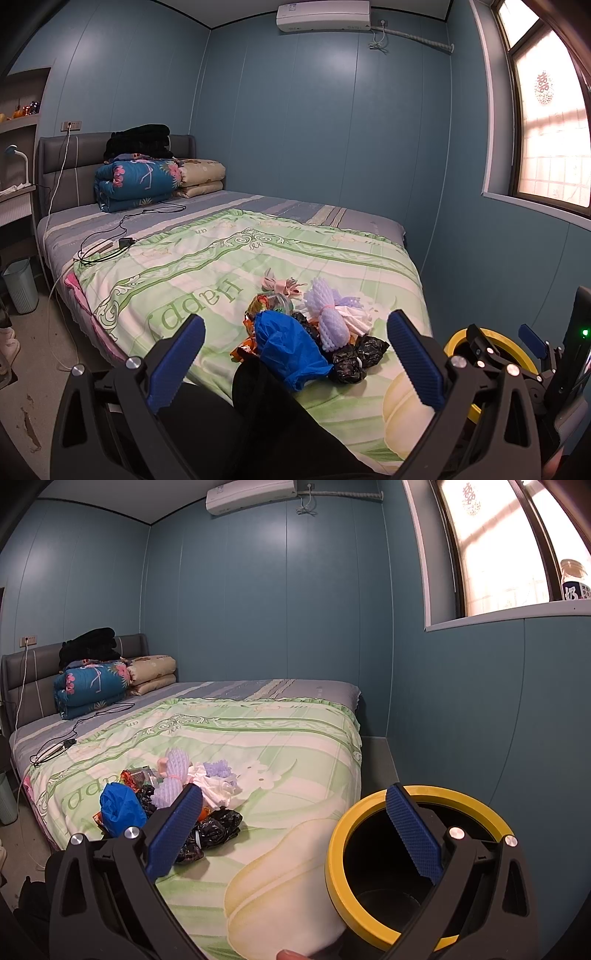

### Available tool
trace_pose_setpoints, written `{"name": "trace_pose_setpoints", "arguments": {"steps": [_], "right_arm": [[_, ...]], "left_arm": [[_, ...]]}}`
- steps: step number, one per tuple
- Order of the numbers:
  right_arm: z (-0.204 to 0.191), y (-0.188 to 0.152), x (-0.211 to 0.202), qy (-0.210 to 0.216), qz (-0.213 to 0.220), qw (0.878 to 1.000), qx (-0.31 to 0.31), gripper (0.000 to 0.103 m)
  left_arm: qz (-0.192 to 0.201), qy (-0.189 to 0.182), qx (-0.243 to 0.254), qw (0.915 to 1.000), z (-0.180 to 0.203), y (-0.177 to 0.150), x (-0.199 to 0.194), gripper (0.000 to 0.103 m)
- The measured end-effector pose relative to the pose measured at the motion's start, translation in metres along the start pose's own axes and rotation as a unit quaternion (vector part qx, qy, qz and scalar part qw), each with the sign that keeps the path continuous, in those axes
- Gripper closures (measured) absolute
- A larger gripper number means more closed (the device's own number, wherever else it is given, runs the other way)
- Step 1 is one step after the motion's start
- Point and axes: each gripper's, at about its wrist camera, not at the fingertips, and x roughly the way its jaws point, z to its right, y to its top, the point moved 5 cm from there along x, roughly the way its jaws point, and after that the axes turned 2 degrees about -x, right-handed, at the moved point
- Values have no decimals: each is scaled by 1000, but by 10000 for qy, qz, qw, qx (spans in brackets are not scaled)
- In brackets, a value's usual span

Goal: Collect trash

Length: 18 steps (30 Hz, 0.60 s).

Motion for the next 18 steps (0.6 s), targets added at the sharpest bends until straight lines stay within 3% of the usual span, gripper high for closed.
{"name": "trace_pose_setpoints", "arguments": {"steps": [18], "right_arm": [[1, 0, 1, 7, -32, 10000, -3, 8]], "left_arm": [[-60, -13, -37, 10000, 0, -4, 2, 8]]}}
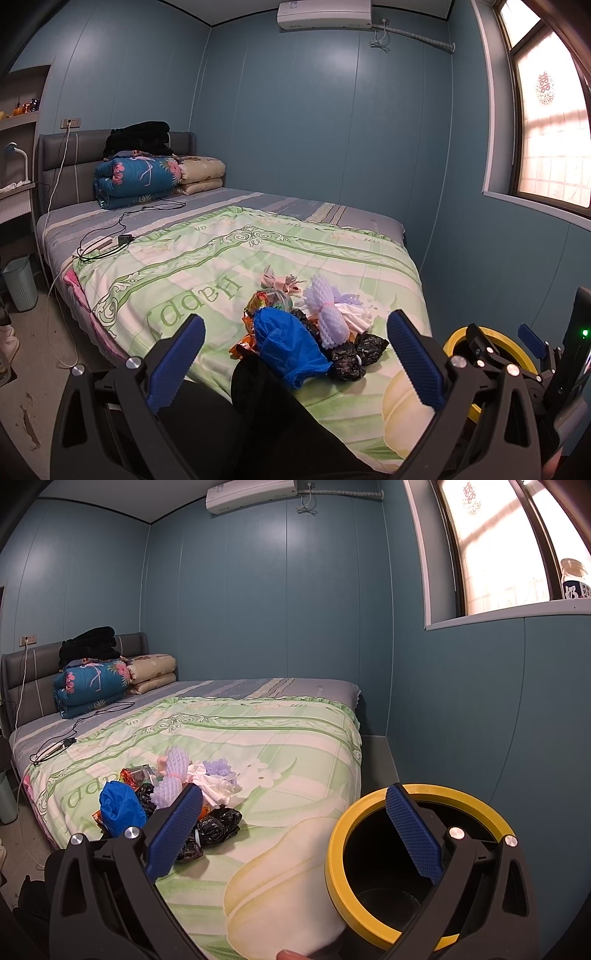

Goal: Collect trash

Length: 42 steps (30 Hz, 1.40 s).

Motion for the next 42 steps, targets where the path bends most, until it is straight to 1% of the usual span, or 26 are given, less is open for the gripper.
{"name": "trace_pose_setpoints", "arguments": {"steps": [17, 25, 28, 33, 37, 39, 42], "right_arm": [[0, -1, 2, -22, -19, 10000, -3, 8], [0, 1, 3, -67, -30, 10000, 6, 8], [1, 5, 4, 7, -25, 10000, 44, 8], [-2, 15, 4, -11, 104, 9999, -83, 8], [-9, 21, 16, 180, 0, 9997, -177, 8], [-13, 25, 22, 302, -3, 9992, -262, 8], [-22, 32, 33, 723, -71, 9968, -321, 8]], "left_arm": [[-5, 4, -14, 10000, 0, 1, 0, 8], [-48, -65, -6, 10000, 1, 3, 1, 8], [-48, -12, -79, 10000, -3, 5, 0, 8], [-40, -125, -387, 9992, -17, 9, 0, 8], [-112, -108, -502, 9986, -25, 11, 6, 8], [-124, -168, -533, 9984, -30, 15, 9, 8], [-84, -148, -449, 9988, -36, 21, 13, 8]]}}
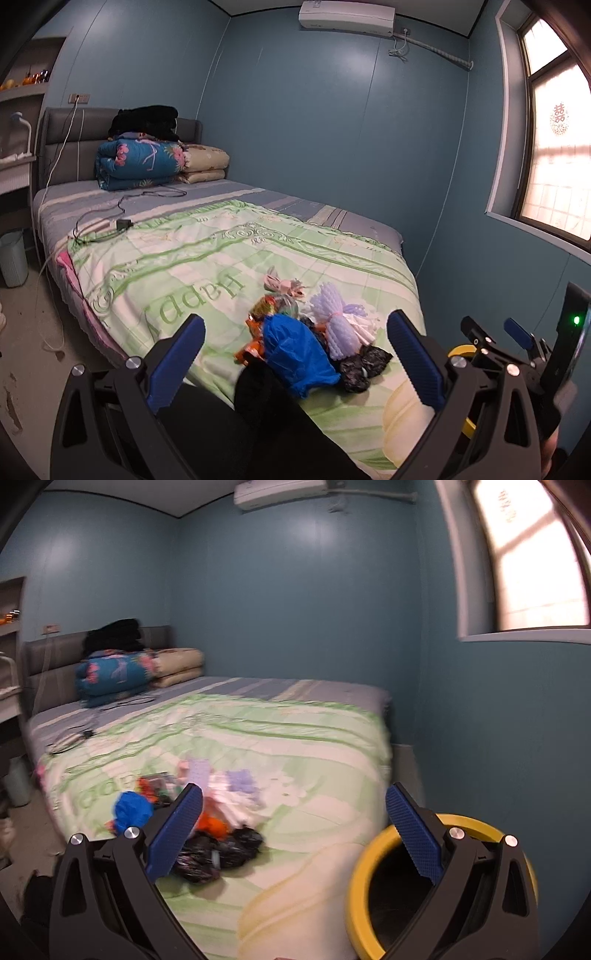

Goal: Collect trash
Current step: 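Grasp the blue plastic bag with the left tool while the right tool grasps the lavender foam net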

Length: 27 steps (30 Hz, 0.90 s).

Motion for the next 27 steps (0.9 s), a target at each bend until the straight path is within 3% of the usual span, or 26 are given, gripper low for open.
{"name": "trace_pose_setpoints", "arguments": {"steps": [3, 6, 8, 11, 13, 15, 17, 18, 21, 24, 27], "right_arm": [[-2, 8, 25, 542, -302, 9981, 9, 8], [-6, 14, 51, 809, -639, 9946, -97, 8], [-12, 16, 72, 1235, -1089, 9863, -51, 8], [-32, 15, 109, 1923, -1968, 9614, -55, 8], [-48, 13, 128, 2423, -2526, 9367, -68, 8], [-59, 14, 142, 2575, -2931, 9207, 74, 8], [-73, 16, 153, 2981, -3359, 8928, 337, 8], [-78, 17, 156, 3090, -3468, 8846, 420, 8], [-96, 19, 164, 3170, -3722, 8716, 366, 8], [-102, 12, 180, 3267, -4126, 8481, 614, 8], [-104, 5, 189, 3258, -4284, 8397, 724, 8]], "left_arm": [[-135, 32, 335, 9993, 0, 2, 11, 8], [-475, 37, 778, 9958, 5, -3, 31, 8], [-751, 36, 892, 9932, 6, -9, 49, 8], [-1204, 28, 923, 9884, 7, -23, 76, 8], [-1412, -15, 933, 9856, 7, -30, 89, 8], [-1629, 97, 973, 9818, 7, -39, 103, 8], [-1747, 154, 952, 9799, 6, -44, 113, 8], [-1783, 169, 974, 9790, 7, -46, 117, 8], [-1864, 193, 989, 9773, 6, -50, 127, 8], [-1948, 55, 726, 9781, 1, -50, 136, 8], [-1976, 61, 451, 9792, -5, -47, 147, 8]]}}
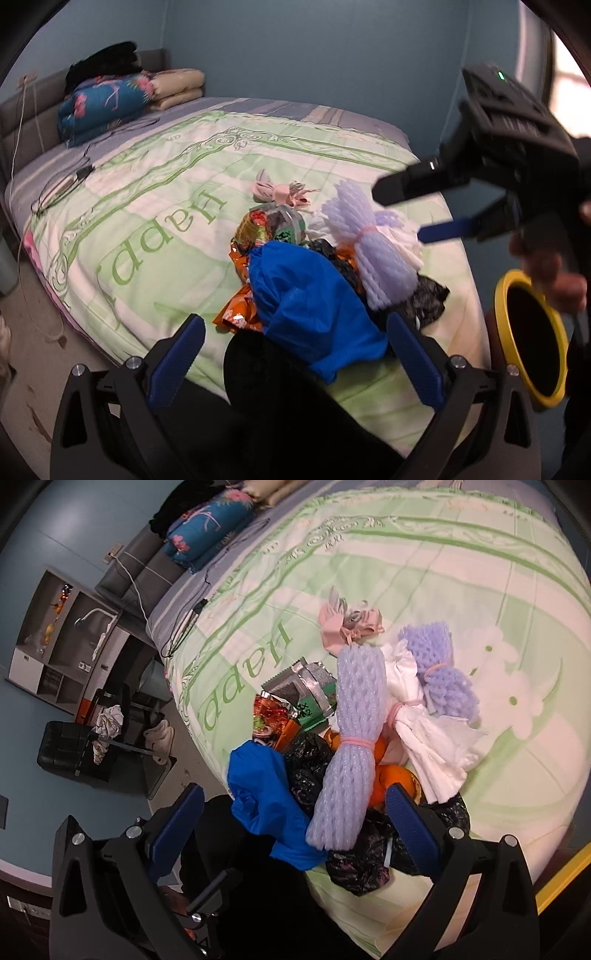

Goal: Collect trash
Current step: 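Grasp the blue plastic bag with the left tool while the right tool grasps the lavender foam net, then carry the blue bag and lavender net over the yellow-rimmed bin with both tools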

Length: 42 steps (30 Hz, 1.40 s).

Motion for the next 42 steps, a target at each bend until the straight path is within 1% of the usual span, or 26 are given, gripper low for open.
{"name": "trace_pose_setpoints", "arguments": {"steps": [4, 6, 7, 8, 11, 13, 14, 18, 20, 21, 22, 23, 24, 25, 26, 27, 29, 32, 35, 39, 42], "right_arm": [[5, 1, 9, 184, -130, 9996, 197, 9], [6, 0, 13, 154, -175, 9996, 188, 10], [8, 0, 15, 129, -194, 9995, 203, 14], [9, 1, 18, 88, -223, 9994, 233, 16], [16, 3, 27, -2, -272, 9992, 297, 19], [17, 5, 31, -84, -308, 9991, 290, 24], [18, 6, 33, -110, -328, 9990, 273, 26], [19, 5, 42, -138, -414, 9987, 280, 31], [19, 4, 46, -186, -448, 9985, 245, 37], [19, 4, 48, -220, -463, 9983, 266, 38], [21, 4, 49, -259, -454, 9982, 285, 41], [22, 4, 51, -285, -435, 9982, 291, 45], [22, 4, 51, -330, -424, 9982, 270, 48], [22, 5, 52, -355, -421, 9982, 248, 53], [22, 5, 52, -357, -417, 9982, 249, 58], [23, 5, 52, -348, -409, 9982, 262, 61], [26, 3, 53, -345, -391, 9982, 301, 73], [32, 2, 49, -286, -311, 9984, 363, 75], [33, 1, 42, -183, -155, 9990, 386, 75], [27, -1, 27, -51, 55, 9996, 281, 75], [25, -3, 7, 97, 290, 9992, 248, 75]], "left_arm": [[-45, -110, -40, 9999, 1, 5, 9, 8], [-61, -118, 0, 9999, 3, 5, 14, 8], [-71, -105, 3, 9999, 3, 5, 15, 8], [-95, -126, -19, 9999, 3, 5, 17, 8], [-77, -207, -154, 9996, 0, 7, 20, 8], [-96, -291, -252, 9992, -3, 7, 21, 10], [-144, -319, -294, 9990, -4, 7, 24, 13], [-290, -383, -403, 9980, -7, 6, 36, 21], [-341, -462, -411, 9975, -6, 5, 39, 31], [-357, -474, -380, 9975, -4, 5, 41, 34], [-370, -472, -353, 9976, -3, 5, 43, 39], [-402, -490, -334, 9974, -1, 4, 45, 48], [-439, -508, -323, 9972, 0, 4, 48, 53], [-488, -501, -318, 9970, 0, 3, 50, 66], [-556, -506, -336, 9966, 0, 3, 54, 75], [-593, -523, -359, 9962, 0, 1, 55, 79], [-636, -574, -455, 9953, -4, 1, 57, 90], [-572, -701, -569, 9943, -8, 1, 51, 93], [-474, -760, -502, 9947, -4, 1, 43, 94], [-152, -931, -327, 9950, 4, 6, 22, 94], [93, -1047, -193, 9943, 9, 11, 2, 94]]}}
